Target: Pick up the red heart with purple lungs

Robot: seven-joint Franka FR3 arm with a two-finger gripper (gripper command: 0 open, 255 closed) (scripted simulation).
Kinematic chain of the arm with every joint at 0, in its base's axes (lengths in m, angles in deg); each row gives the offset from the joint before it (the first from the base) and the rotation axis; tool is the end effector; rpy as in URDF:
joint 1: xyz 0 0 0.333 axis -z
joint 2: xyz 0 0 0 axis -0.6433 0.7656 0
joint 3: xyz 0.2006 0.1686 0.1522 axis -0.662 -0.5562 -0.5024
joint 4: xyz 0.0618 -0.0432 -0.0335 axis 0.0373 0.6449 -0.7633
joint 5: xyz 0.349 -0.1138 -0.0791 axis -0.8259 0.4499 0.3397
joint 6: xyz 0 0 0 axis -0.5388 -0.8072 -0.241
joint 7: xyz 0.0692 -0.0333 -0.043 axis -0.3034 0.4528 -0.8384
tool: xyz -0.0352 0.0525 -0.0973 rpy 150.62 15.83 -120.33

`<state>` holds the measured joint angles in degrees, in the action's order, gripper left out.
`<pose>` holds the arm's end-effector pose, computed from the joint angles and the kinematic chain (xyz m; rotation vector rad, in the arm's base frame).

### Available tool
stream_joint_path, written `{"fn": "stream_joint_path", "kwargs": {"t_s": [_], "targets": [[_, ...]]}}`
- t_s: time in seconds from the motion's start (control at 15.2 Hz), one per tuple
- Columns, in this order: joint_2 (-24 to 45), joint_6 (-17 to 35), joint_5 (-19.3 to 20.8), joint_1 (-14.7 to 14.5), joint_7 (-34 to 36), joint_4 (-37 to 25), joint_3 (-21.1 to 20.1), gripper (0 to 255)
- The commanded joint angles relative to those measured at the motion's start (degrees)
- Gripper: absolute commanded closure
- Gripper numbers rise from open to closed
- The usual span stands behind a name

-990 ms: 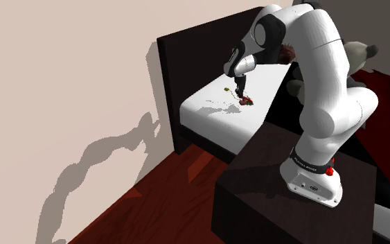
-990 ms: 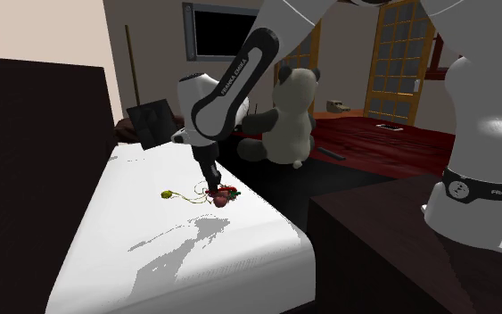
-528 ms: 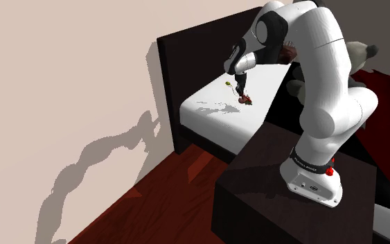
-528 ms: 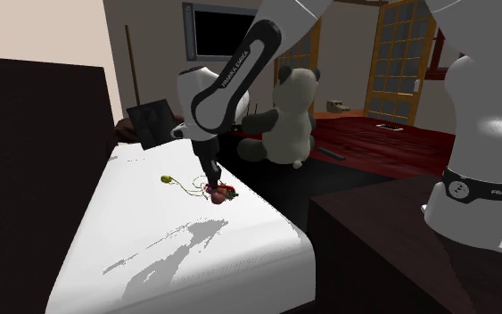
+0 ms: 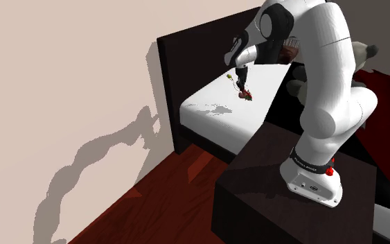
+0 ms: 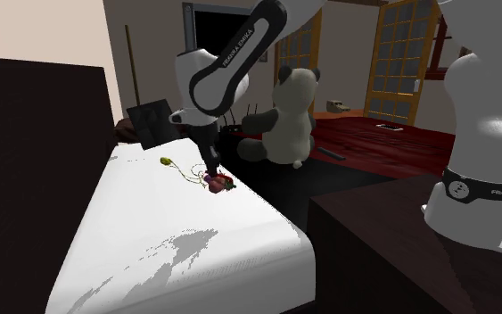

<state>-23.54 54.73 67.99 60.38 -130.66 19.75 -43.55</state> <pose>0.5020 -0.3860 0.2033 3.0183 0.2121 -0.2179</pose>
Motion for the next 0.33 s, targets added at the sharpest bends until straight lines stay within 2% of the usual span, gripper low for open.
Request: {"fn": "stream_joint_path", "kwargs": {"t_s": [0.0, 0.26], "targets": [[-1.2, -1.1, 0.3, -0.2, 0.0, 0.1, 0.3, 255], [-2.3, -2.2, 0.5, -0.4, 0.0, 0.1, 0.5, 255]]}}
